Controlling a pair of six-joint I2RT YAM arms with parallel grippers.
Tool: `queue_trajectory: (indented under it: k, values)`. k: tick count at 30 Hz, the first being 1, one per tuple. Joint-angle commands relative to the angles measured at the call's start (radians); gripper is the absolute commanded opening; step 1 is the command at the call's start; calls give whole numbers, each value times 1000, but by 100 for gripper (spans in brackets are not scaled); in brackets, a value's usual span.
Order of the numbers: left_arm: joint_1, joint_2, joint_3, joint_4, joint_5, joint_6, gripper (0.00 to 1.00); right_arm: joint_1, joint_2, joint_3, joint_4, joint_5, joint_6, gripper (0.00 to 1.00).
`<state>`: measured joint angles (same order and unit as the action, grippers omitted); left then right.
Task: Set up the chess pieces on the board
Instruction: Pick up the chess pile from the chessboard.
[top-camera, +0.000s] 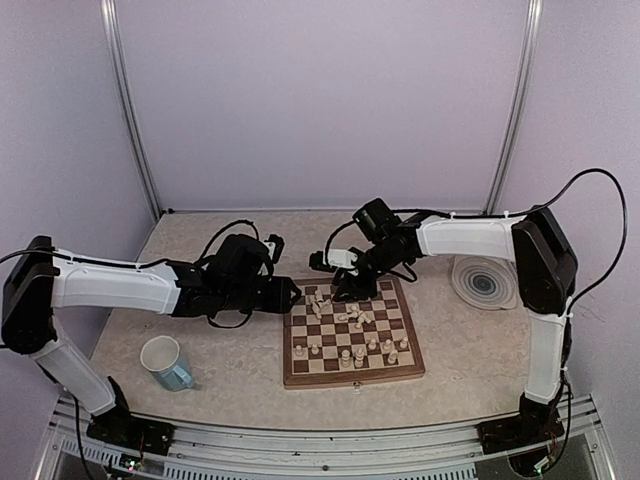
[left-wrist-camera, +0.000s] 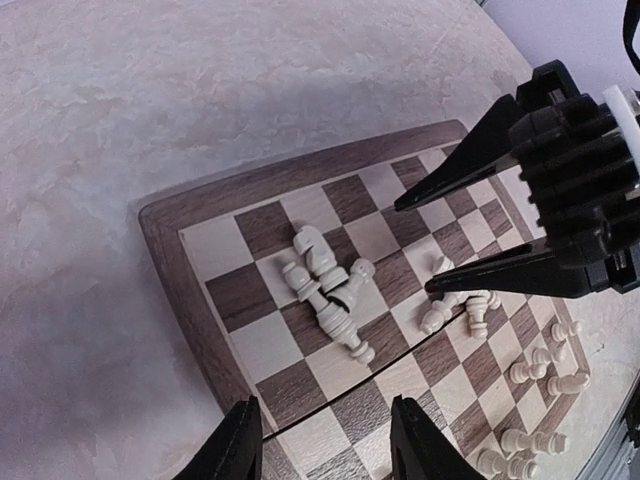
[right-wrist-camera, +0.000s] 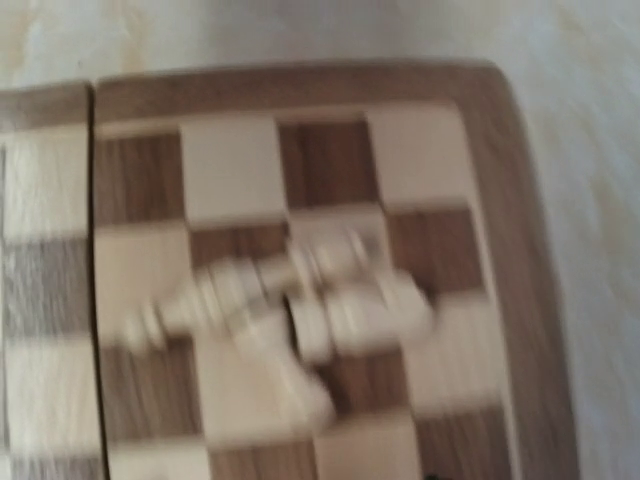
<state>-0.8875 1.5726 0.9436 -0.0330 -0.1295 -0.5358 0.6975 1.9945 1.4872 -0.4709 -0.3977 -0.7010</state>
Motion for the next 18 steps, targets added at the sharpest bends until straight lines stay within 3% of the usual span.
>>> queue_trajectory:
  k: [1,11,16,18]
  values:
    - [14,-61,-56,60,-2,-60,45,31,84,95,-61,15,-25,44]
    - [38,-94,-103,81,-2,-72,45,59,170,120,-90,36,-52,39]
    - [71,-64,-114,121,49,-87,45,62,186,118,-84,25,-59,30]
    - [82,-47,-117,136,60,-92,45,64,188,116,-84,18,-65,19]
